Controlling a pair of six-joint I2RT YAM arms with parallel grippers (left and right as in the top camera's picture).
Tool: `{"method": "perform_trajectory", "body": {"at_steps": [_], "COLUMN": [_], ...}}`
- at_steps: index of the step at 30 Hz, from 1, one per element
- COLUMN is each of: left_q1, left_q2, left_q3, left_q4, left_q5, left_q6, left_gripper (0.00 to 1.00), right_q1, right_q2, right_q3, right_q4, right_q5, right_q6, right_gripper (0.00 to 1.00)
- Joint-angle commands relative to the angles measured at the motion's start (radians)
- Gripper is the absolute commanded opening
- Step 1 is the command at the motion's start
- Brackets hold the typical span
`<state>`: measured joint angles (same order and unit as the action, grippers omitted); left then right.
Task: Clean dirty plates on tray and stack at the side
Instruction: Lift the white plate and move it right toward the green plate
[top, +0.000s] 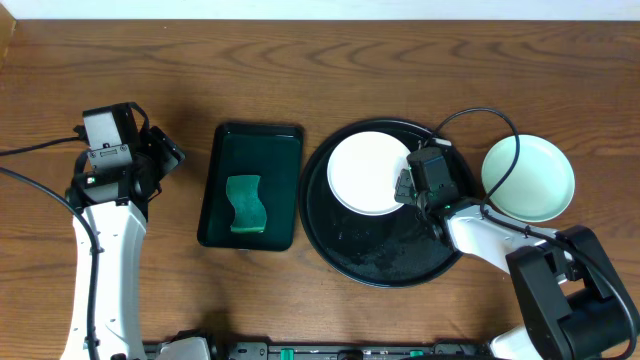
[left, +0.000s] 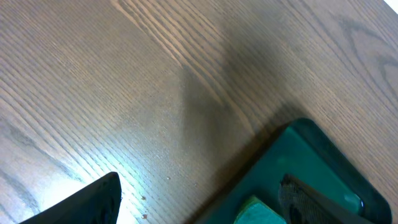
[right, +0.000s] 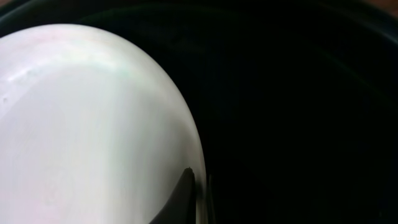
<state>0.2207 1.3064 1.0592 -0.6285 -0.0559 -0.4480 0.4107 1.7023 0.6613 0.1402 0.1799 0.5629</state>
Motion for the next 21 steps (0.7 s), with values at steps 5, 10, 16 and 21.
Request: {"method": "perform_trajectory", "body": {"at_steps": [5, 10, 16, 21], "left_q1": [0.003, 0.003, 0.003, 0.003], "left_q2": [0.0, 0.0, 0.0, 0.0], "left_q3": [0.016, 0.016, 0.016, 0.016], "left_q4": [-0.003, -0.003, -0.003, -0.003], "left_q5": [-0.013, -0.013, -0.013, -0.013], "left_q6": [-0.001, 0.0, 0.0, -0.001], "left_gripper": [0.81, 0.81, 0.81, 0.81], "right_q1": [0.001, -0.018, -0.019, -0.019], "right_q2": [0.03, -0.051, -0.214, -0.364], "right_q3": [-0.02, -0.02, -0.02, -0.02], "right_q4": [0.04, 0.01, -0.065, -0.136], "right_q5": [-0.128, -0.133, -0.129, -0.071], "right_q6": [-0.01, -0.01, -0.005, 0.043], "right_gripper": [0.01, 0.01, 0.01, 0.01]}}
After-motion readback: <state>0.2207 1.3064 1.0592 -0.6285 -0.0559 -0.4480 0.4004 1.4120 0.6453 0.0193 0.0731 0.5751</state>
